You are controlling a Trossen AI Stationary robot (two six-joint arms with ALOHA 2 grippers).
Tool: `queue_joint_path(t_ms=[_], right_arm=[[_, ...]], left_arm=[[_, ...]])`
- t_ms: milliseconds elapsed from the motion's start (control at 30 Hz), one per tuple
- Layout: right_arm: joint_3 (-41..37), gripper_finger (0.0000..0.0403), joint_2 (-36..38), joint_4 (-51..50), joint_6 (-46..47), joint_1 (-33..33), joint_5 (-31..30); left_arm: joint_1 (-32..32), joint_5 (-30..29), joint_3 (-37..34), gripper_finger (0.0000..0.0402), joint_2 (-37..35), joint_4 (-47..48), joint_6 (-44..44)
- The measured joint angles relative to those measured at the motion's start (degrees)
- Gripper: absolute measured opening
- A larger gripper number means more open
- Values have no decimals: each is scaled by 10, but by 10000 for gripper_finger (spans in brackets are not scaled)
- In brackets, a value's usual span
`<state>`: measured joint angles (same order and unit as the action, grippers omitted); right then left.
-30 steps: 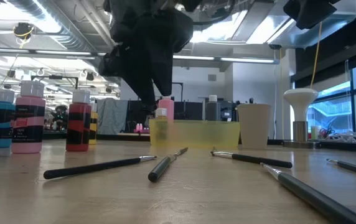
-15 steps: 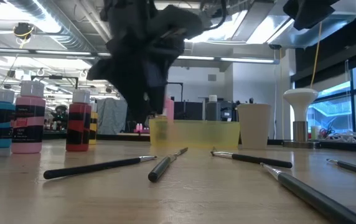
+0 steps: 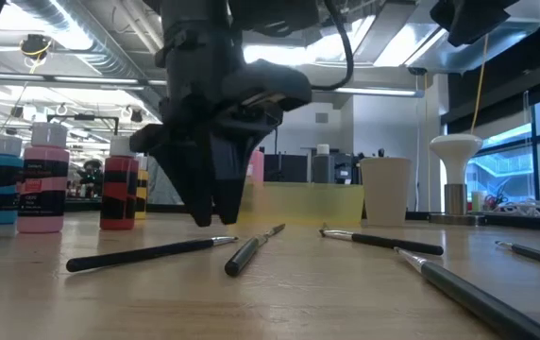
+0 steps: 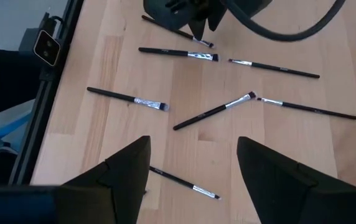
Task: Pick & Place Paint Supplies
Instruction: Put the silver paint brush into the white cup
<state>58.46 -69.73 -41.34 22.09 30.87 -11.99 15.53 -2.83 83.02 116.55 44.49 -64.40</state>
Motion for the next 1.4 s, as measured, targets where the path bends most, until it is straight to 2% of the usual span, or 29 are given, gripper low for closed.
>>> queue_joint_path(t_ms=[633,1133,1400], right_arm=[[-23,244,0,4,0,0,-13],[-23,243,0,4,-4,0,-13],[-23,243,0,4,-4,0,-13]], left_arm=[[-19,12,2,142,26,-14,5],[-21,8,2,82,40,2,1],[-22,8,2,73,47,3,-7]])
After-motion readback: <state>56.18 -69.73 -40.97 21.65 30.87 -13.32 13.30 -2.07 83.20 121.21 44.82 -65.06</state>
